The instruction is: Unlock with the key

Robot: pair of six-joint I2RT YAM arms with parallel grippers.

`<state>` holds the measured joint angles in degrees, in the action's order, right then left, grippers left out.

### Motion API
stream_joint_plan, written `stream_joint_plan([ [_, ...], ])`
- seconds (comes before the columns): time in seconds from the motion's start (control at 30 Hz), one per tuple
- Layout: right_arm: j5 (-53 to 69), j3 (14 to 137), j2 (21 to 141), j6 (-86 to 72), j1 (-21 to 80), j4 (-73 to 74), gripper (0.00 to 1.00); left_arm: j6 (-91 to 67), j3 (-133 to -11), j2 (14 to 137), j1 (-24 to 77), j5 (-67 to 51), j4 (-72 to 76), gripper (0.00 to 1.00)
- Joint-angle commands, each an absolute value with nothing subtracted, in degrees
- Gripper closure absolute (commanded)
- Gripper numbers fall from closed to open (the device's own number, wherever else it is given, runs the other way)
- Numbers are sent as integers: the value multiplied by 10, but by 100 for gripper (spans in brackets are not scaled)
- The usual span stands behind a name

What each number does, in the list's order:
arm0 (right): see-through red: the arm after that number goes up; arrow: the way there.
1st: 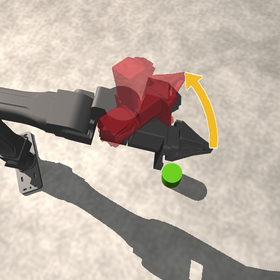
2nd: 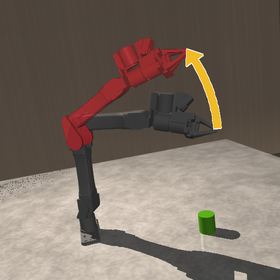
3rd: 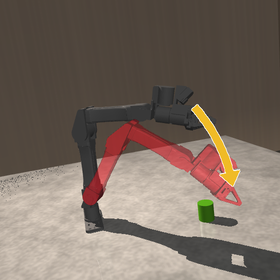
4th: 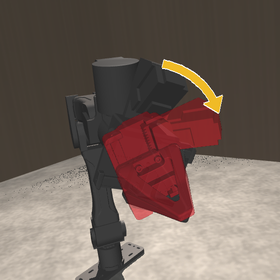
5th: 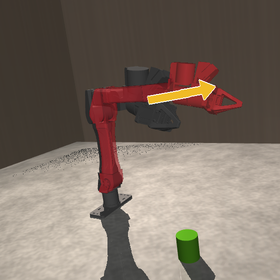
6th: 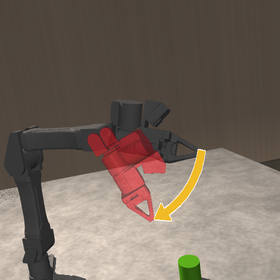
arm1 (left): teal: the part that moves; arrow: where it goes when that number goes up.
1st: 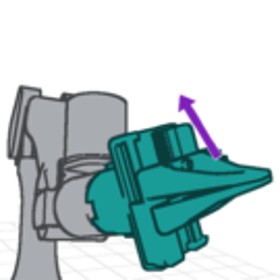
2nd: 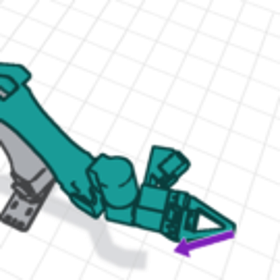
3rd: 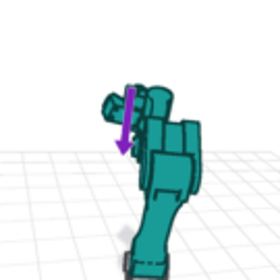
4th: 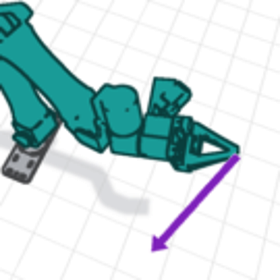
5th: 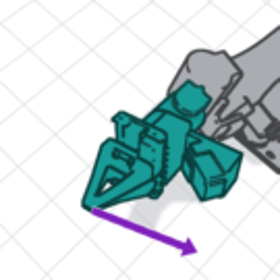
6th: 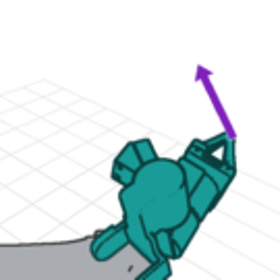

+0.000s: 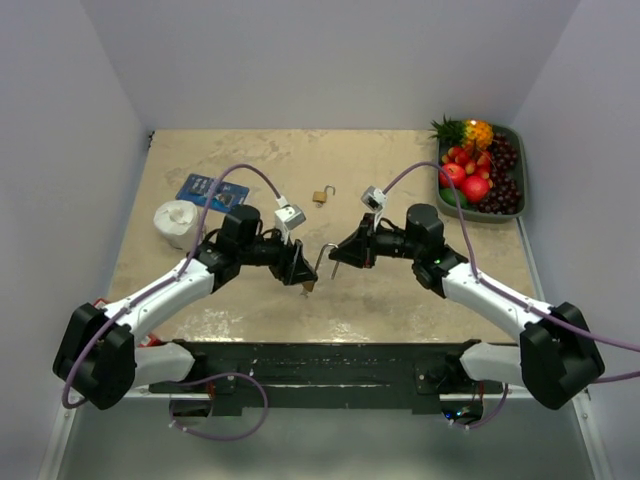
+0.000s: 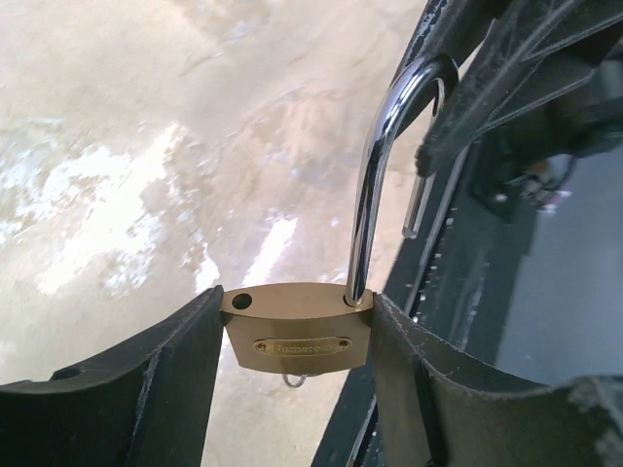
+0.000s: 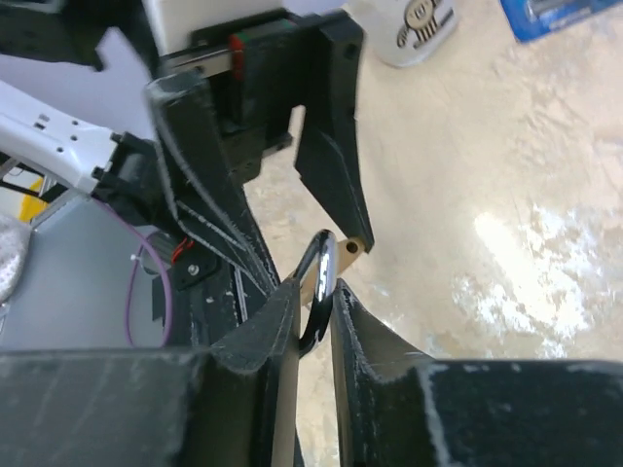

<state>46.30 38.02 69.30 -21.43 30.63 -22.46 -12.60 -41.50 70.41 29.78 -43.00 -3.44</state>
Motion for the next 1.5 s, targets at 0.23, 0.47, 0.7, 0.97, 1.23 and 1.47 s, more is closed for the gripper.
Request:
stream_joint_plan([
  [0.23, 440, 395, 749, -267, 315, -290, 92, -104, -472, 663, 374, -121, -104, 100],
  [0.47, 311, 412, 759, -270, 338, -220, 93, -156, -486, 678, 384, 13, -157, 100],
  [0.7, 238, 401, 815, -337, 364, -266, 69, -175, -466, 722, 388, 30, -167, 100],
  [0.97, 229, 374, 826, -369, 364, -318, 38, -192, -476, 751, 372, 29, -152, 100],
  [1.23, 175, 361, 761, -330, 360, -249, 34, -170, -501, 811, 324, 6, -165, 100],
  [1.47, 131, 341, 686, -309, 352, -212, 32, -156, -530, 843, 320, -60, -154, 100],
])
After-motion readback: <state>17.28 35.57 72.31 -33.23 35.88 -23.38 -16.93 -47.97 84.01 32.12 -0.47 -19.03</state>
